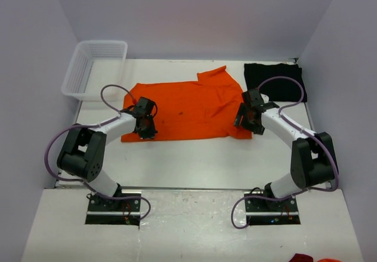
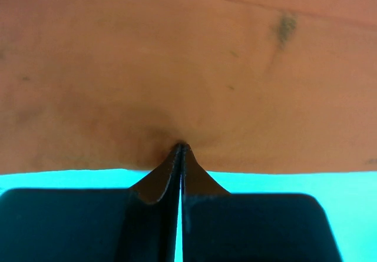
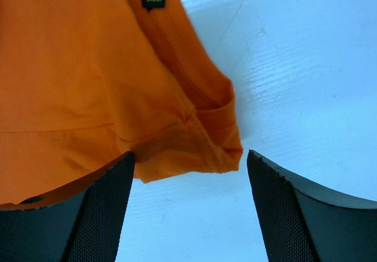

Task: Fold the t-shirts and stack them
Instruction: Fold the flattened tshirt in 1/3 of the way

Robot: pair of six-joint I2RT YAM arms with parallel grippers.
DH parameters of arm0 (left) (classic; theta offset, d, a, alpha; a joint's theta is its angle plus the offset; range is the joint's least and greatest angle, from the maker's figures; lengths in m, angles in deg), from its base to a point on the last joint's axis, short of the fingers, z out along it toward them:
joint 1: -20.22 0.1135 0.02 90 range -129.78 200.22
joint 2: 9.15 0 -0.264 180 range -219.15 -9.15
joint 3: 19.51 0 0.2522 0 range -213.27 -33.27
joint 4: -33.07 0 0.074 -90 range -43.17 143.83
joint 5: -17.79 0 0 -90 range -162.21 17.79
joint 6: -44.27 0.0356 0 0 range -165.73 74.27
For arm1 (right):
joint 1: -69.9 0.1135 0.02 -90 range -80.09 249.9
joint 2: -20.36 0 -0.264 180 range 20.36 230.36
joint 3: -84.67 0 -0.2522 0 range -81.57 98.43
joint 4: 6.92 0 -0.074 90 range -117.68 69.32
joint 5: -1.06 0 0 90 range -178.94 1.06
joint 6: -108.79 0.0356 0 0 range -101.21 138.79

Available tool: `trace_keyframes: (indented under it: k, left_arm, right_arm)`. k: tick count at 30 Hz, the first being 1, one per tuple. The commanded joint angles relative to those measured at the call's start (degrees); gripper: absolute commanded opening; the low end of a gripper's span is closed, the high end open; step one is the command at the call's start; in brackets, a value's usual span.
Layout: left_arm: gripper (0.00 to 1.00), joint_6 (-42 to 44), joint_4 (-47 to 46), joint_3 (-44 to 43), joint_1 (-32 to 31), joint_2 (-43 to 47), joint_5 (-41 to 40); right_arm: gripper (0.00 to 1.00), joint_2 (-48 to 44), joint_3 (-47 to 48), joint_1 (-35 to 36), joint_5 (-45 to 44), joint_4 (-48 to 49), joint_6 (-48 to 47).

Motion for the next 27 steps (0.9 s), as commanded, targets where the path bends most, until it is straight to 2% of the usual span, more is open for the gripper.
trace_keyframes:
  k: [1, 4, 9, 16, 20, 25, 27]
  left_arm:
    - [0.0, -0.94, 0.02, 3.14, 6.5, 0.73, 0.94]
    - [0.0, 0.29, -0.33, 4.2, 9.06, 0.47, 1.91]
    - [0.0, 0.56, 0.46, 3.24, 9.51, -0.5, 0.95]
    - [0.0, 1.17, -0.24, 2.44, 9.51, -1.03, 2.79]
    - [0.0, 1.61, -0.33, 2.36, 9.51, -1.12, 2.88]
    - [0.0, 1.7, -0.59, 2.88, 9.51, -0.94, 3.14]
    - [0.0, 1.79, -0.59, 2.97, 9.42, -0.76, 3.14]
  right_arm:
    - [0.77, -3.37, -1.55, -0.14, 0.12, 2.79, 3.23]
    - [0.77, -4.51, -3.57, -0.06, 0.82, 3.58, 3.32]
    - [0.75, -4.86, -6.48, -0.06, 2.39, 4.99, 3.84]
    - [0.64, -10.13, -12.88, 0.12, 4.95, 8.77, 5.08]
    - [0.55, -11.28, -13.42, 0.12, 4.6, 7.81, 5.34]
    - [0.53, -13.04, -13.07, 0.12, 3.37, 7.01, 5.34]
    - [0.49, -13.04, -12.9, 0.12, 3.19, 6.31, 5.25]
